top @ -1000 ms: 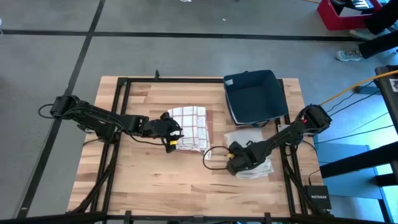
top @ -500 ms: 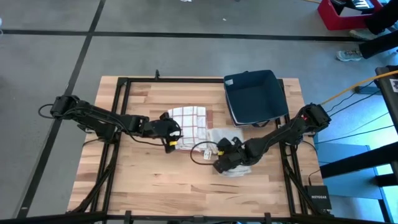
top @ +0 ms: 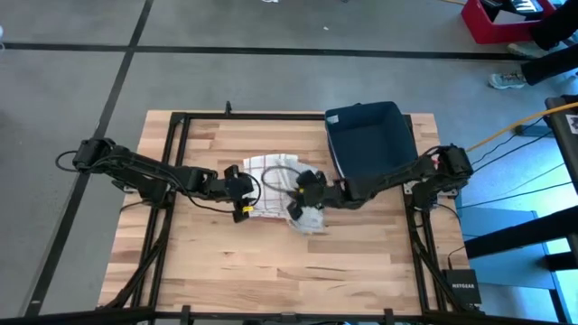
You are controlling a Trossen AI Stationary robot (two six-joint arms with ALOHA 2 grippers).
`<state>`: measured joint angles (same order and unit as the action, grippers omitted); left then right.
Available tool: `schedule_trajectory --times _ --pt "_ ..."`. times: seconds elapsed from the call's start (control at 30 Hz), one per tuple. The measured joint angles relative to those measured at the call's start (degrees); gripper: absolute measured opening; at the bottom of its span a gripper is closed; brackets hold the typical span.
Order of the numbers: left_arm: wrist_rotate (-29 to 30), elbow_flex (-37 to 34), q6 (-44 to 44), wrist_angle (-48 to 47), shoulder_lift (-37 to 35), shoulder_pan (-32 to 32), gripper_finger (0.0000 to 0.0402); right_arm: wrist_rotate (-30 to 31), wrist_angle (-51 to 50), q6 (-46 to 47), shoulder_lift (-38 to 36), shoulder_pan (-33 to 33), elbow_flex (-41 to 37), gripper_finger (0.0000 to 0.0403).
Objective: Fold towel
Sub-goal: Stack the white towel on top of the other white towel
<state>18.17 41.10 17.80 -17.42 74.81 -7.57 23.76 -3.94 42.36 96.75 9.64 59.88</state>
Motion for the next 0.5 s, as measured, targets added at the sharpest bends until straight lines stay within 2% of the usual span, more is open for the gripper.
schedule_trajectory --times 0.2,0.37,0.5 --pt "0.00 0.00 -0.22 0.00 -0.02 0.00 0.0141 -2.36 7.98 -3.66 0.89 -4.14 0.08 0.0020" --pt "0.00 0.00 -0.26 -0.01 -0.02 0.00 0.0141 -3.93 7.62 -4.91 2.64 -6.47 2.12 0.0025" --pt "0.00 0.02 -0.22 -0.10 -0.02 0.00 0.0141 -3.83 3.89 -10.17 4.11 -7.20 7.50 0.0020"
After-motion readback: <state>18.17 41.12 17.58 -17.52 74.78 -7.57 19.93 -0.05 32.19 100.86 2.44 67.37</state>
